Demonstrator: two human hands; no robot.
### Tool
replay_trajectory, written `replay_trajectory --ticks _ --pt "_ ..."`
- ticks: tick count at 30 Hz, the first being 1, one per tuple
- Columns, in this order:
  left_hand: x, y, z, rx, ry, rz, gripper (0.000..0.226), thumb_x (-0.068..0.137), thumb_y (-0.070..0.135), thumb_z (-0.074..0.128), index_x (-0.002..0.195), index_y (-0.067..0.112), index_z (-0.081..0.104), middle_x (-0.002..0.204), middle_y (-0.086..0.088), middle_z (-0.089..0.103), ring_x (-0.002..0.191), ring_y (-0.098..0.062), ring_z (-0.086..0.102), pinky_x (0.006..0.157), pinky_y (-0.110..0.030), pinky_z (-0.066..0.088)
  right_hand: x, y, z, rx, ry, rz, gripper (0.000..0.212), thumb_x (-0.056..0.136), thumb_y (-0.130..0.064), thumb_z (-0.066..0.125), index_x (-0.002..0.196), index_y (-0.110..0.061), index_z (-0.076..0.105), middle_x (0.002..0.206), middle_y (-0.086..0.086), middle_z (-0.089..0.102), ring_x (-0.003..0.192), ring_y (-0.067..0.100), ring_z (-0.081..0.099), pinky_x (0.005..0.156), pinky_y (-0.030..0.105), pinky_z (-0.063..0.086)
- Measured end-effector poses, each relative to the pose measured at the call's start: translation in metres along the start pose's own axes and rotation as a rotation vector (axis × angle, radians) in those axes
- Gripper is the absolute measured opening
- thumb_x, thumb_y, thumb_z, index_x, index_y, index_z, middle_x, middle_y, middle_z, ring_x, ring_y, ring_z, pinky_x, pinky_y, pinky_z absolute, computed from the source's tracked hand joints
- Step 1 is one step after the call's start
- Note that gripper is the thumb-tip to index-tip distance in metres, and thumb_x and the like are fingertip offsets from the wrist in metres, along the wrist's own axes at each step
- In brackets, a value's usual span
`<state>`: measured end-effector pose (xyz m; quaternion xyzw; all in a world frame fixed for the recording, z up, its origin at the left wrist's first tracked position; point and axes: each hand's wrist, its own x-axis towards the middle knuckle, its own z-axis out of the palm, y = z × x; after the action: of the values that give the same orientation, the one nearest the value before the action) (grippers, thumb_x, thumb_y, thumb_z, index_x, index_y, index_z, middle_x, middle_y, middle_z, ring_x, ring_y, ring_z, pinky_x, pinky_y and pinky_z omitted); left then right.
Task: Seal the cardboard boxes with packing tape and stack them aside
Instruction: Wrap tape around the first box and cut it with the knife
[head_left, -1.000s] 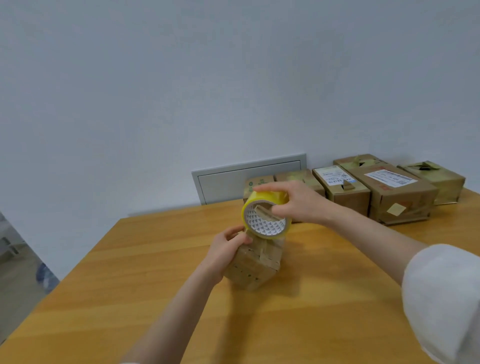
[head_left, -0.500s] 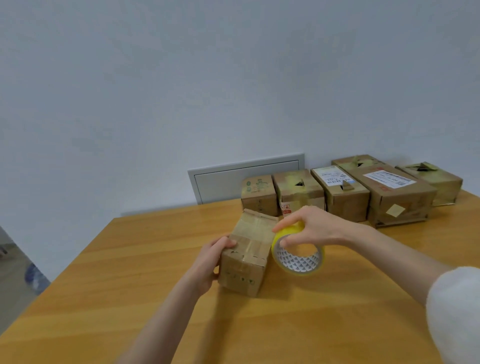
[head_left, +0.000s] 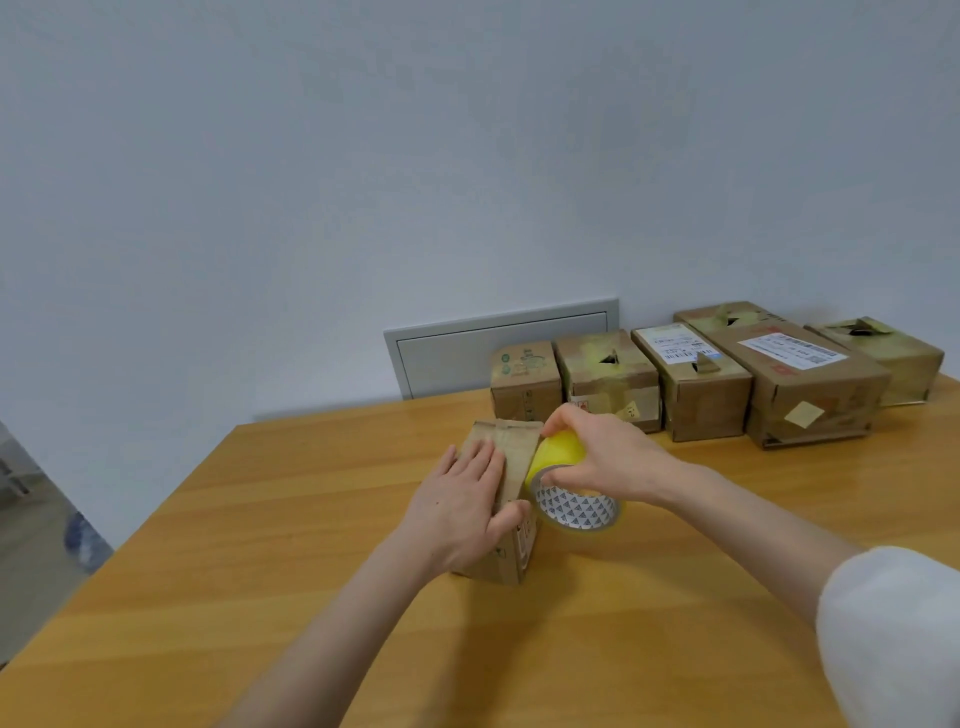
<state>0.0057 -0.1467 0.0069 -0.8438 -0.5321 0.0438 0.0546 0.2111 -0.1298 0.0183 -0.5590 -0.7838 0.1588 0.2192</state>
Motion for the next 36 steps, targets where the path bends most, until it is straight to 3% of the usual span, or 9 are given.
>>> replay_trajectory --ticks 8,11,13,15,18,22,25,30,36 --pt "0.0 -0.003 0.004 -0.07 0.004 0.071 0.059 0.102 0.046 0.02 0.153 0.025 0.0 0.161 0.004 -0.004 0.148 -0.013 -0.006 0.119 -0.035 -0.005 0.004 -0.004 0.002 -0.036 -0.01 0.005 0.047 0.075 -0.056 0.071 0.104 -0.04 0.038 0.112 -0.006 0.059 0.095 0.017 0.053 0.074 0.035 0.044" --pt "0.0 -0.003 -0.002 -0.272 0.037 0.021 0.061 0.098 0.048 0.035 0.152 0.031 0.012 0.161 0.001 0.002 0.148 -0.016 -0.003 0.119 -0.039 0.0 0.002 -0.006 0.001 -0.08 -0.019 0.012 0.047 0.076 -0.055 0.07 0.106 -0.038 0.038 0.106 -0.008 0.055 0.091 0.016 0.052 0.066 0.033 0.04" --pt "0.001 -0.001 -0.008 -0.459 0.028 -0.113 0.074 0.088 0.054 0.049 0.151 0.032 0.018 0.161 -0.007 0.002 0.148 -0.024 -0.001 0.117 -0.047 0.009 0.001 -0.007 -0.002 -0.112 -0.027 0.015 0.048 0.076 -0.054 0.071 0.108 -0.037 0.039 0.105 -0.007 0.055 0.09 0.016 0.052 0.064 0.032 0.039" --pt "0.002 0.005 -0.013 -0.464 -0.024 -0.268 0.087 0.079 0.059 0.057 0.151 0.03 0.018 0.16 -0.014 0.003 0.146 -0.033 0.012 0.113 -0.051 0.026 -0.001 -0.008 -0.003 -0.114 -0.031 0.02 0.049 0.076 -0.049 0.073 0.109 -0.036 0.04 0.109 -0.006 0.057 0.09 0.016 0.053 0.065 0.031 0.039" --pt "0.006 0.015 -0.016 -0.412 -0.003 -0.341 0.083 0.074 0.055 0.063 0.145 0.026 0.031 0.148 -0.017 0.031 0.123 -0.031 0.046 0.095 -0.044 0.049 -0.004 -0.013 -0.01 -0.098 -0.051 -0.02 0.051 0.076 -0.039 0.074 0.118 -0.035 0.045 0.115 -0.008 0.056 0.094 0.014 0.052 0.067 0.03 0.042" --pt "0.007 0.005 -0.026 -1.07 0.145 -0.44 0.067 0.074 0.032 0.071 0.137 0.022 0.048 0.112 -0.002 0.063 0.09 -0.014 0.061 0.063 -0.025 0.049 0.001 -0.021 -0.044 0.283 0.091 -0.074 0.063 0.071 -0.024 0.078 0.126 -0.029 0.047 0.107 -0.018 0.051 0.102 0.011 0.052 0.072 0.02 0.043" --pt "0.0 0.005 -0.021 -1.422 0.092 -0.509 0.052 0.077 0.026 0.069 0.128 0.023 0.058 0.102 -0.004 0.071 0.08 -0.016 0.066 0.058 -0.025 0.05 0.003 -0.024 -0.051 0.489 0.142 -0.101 0.057 0.072 -0.018 0.078 0.119 -0.034 0.05 0.102 -0.011 0.054 0.095 0.013 0.056 0.07 0.021 0.044" --pt "-0.001 0.002 -0.01 -1.337 0.04 -0.491 0.036 0.083 0.038 0.064 0.118 0.032 0.06 0.098 0.002 0.069 0.086 -0.014 0.063 0.07 -0.029 0.051 0.002 -0.02 -0.025 0.507 0.128 -0.156 0.063 0.079 -0.008 0.069 0.131 -0.04 0.051 0.118 -0.011 0.053 0.104 0.012 0.054 0.081 0.026 0.048" --pt "0.004 -0.005 -0.007 -1.333 0.068 -0.457 0.028 0.083 0.038 0.066 0.109 0.029 0.067 0.089 0.005 0.072 0.082 -0.013 0.065 0.063 -0.025 0.053 0.01 -0.019 -0.029 0.431 0.096 -0.154 0.066 0.079 -0.014 0.07 0.134 -0.043 0.049 0.112 -0.018 0.051 0.095 0.0 0.05 0.067 0.01 0.037"
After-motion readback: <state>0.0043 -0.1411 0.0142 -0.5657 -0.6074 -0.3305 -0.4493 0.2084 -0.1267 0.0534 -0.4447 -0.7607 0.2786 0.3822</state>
